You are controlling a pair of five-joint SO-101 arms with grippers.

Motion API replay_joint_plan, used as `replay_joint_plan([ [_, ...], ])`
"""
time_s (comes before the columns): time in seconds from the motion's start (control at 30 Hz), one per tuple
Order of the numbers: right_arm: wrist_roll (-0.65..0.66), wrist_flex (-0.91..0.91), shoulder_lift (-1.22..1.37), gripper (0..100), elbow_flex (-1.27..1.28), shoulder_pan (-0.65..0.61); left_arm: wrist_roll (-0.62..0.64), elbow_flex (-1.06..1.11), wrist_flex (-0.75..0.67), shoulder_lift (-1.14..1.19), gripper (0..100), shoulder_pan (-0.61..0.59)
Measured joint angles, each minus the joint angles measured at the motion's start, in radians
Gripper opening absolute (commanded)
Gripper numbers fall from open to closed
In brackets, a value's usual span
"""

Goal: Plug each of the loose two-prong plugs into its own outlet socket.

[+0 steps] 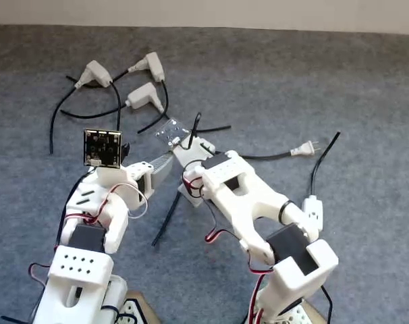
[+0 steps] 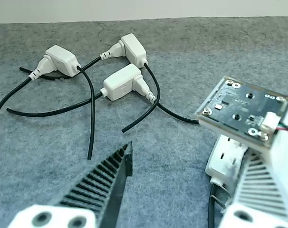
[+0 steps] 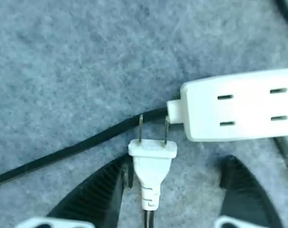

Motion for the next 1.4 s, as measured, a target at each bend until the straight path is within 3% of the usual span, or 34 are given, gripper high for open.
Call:
replay_joint_plan([
  [0.33,0.000,-0.002,0.031,0.5,-0.058,0.011,0.002,-0.002,0.000,-0.002,36,0.003],
  [0.6,0.000,0.075,-0.054,0.8,-0.061,0.018,0.002,-0.002,0.000,-0.002,36,0.008],
  [1.0,0.000,0.315,-0.600,0.8,0.009,0.020,0.003,-0.003,-0.005,-0.003,36,0.006],
  [1.4,-0.028,0.348,-0.654,0.8,0.052,-0.150,0.003,-0.003,-0.005,-0.003,36,0.008],
])
